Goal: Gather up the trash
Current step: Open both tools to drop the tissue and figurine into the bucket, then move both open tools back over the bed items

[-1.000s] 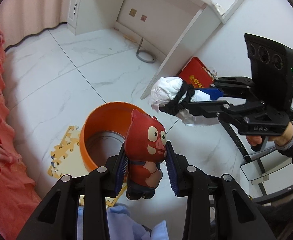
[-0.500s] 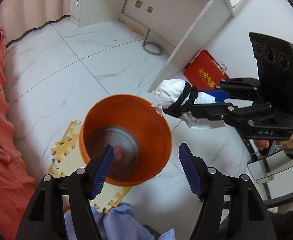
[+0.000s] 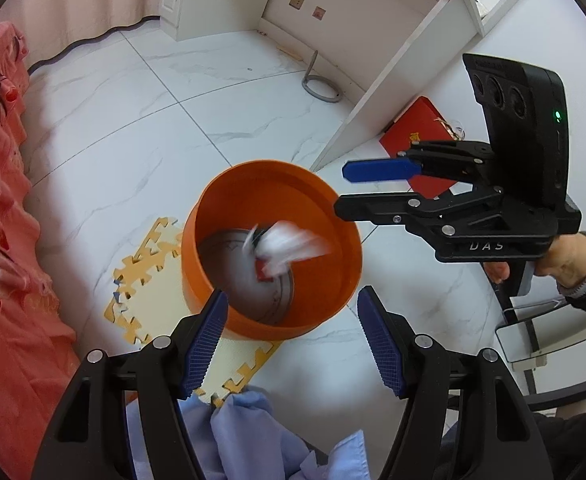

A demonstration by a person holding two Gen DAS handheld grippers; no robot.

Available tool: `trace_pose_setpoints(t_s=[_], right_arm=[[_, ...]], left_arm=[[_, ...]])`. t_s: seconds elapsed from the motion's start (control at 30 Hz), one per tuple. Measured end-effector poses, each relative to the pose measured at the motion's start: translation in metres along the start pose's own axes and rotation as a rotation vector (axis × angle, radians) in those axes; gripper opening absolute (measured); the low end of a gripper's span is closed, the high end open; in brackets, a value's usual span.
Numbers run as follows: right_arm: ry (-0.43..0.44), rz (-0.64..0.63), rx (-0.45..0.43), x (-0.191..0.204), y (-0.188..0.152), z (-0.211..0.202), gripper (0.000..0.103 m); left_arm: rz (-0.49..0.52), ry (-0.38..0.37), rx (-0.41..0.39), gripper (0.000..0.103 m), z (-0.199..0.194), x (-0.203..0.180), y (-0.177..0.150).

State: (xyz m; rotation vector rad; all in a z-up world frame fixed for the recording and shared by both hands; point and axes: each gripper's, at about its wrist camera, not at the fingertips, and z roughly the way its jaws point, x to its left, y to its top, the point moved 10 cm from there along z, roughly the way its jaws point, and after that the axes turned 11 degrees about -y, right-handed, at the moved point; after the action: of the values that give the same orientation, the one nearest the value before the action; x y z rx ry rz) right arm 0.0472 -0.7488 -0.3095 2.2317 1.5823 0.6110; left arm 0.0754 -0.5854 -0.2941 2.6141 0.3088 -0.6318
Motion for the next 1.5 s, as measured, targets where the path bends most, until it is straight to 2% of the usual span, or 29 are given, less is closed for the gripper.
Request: trace_pose_setpoints(t_s=[0.4, 0.67, 1.0, 1.27, 1.5], right_arm=[[0.018, -0.029, 0.011, 0.023, -0.008, -0.025, 0.046], [0.053, -0.081, -0.020, 0.068, 0.001, -0.062, 0.046], [0.171, -0.227, -0.067, 0.180, 0.020, -0.108, 0.046], [0.277, -0.373, -0.099, 0.279, 0.027, -0.134, 0.046], [0.379, -0.508, -0.114, 0.379, 0.030, -0.152, 0.047]], left_arm=[[0.012, 0.004, -0.027, 0.068, -0.019, -0.007, -0.011], [0.042, 0.031, -0.079, 0.068, -0.057, -0.020, -0.028], [0.020, 0.137, -0.190, 0.068, -0.144, -0.027, -0.085], [-0.079, 0.259, -0.283, 0.068, -0.213, -0.020, -0.147], [-0.193, 0.367, -0.363, 0.068, -0.276, -0.015, -0.218]])
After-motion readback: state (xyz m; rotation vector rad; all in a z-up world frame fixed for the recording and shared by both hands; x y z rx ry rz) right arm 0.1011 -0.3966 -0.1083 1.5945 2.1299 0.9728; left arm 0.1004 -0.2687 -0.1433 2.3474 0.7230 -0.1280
